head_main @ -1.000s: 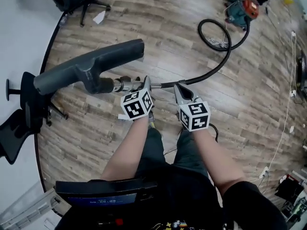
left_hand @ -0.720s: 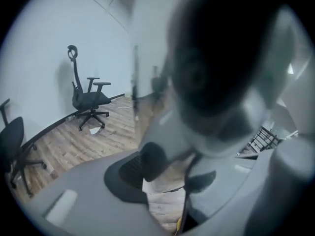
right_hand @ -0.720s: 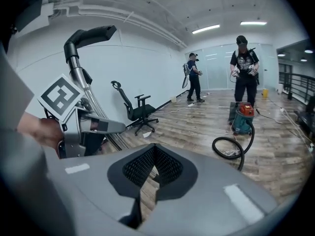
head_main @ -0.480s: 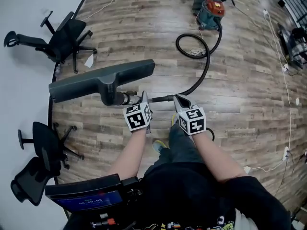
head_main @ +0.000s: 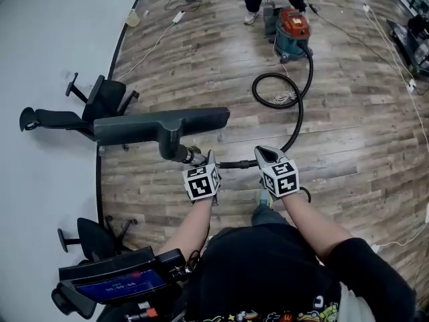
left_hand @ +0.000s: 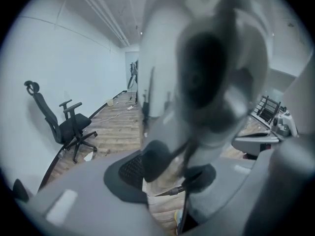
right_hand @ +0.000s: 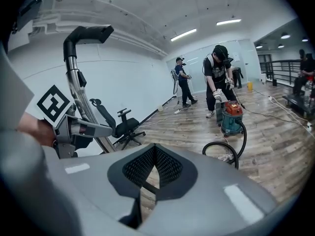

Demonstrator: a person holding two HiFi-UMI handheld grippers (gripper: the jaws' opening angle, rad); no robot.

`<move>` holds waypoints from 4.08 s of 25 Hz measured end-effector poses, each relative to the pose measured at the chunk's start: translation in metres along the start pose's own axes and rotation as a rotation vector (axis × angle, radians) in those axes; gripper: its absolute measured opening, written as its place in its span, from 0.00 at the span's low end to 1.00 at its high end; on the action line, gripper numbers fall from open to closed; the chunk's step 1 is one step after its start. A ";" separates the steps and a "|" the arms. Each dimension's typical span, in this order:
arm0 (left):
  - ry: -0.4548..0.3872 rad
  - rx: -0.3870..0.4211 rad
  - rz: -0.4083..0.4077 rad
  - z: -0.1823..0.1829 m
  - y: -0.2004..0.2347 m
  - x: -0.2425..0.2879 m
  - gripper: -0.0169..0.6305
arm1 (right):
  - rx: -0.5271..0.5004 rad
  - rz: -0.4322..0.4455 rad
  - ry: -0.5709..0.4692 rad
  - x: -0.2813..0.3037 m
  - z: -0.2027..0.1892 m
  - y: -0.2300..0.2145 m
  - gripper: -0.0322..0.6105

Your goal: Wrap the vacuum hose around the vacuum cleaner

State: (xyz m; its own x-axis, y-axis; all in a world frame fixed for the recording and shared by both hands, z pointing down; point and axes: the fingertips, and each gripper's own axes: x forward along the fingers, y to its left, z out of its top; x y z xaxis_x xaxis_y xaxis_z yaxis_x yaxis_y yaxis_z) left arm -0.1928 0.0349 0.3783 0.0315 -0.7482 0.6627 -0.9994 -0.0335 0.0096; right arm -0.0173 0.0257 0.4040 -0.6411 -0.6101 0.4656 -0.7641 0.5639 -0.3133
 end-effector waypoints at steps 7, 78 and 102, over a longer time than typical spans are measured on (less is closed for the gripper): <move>0.025 0.128 -0.057 0.051 -0.024 0.067 0.27 | 0.058 -0.059 -0.027 0.028 0.033 -0.052 0.09; 0.036 1.818 -1.309 0.140 -0.509 0.906 0.27 | 1.189 -1.387 -0.464 0.411 -0.020 -0.692 0.09; -0.106 1.632 -1.476 -0.060 -0.627 1.008 0.17 | 1.137 -1.624 -0.435 0.427 -0.244 -0.823 0.09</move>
State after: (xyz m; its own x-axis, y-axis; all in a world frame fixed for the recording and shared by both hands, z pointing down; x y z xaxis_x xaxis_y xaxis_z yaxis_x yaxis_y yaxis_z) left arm 0.4646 -0.6583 1.0851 0.5942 0.3068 0.7435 0.6122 -0.7721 -0.1707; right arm 0.3553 -0.5625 1.0629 0.7066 -0.2552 0.6600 -0.1144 -0.9616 -0.2493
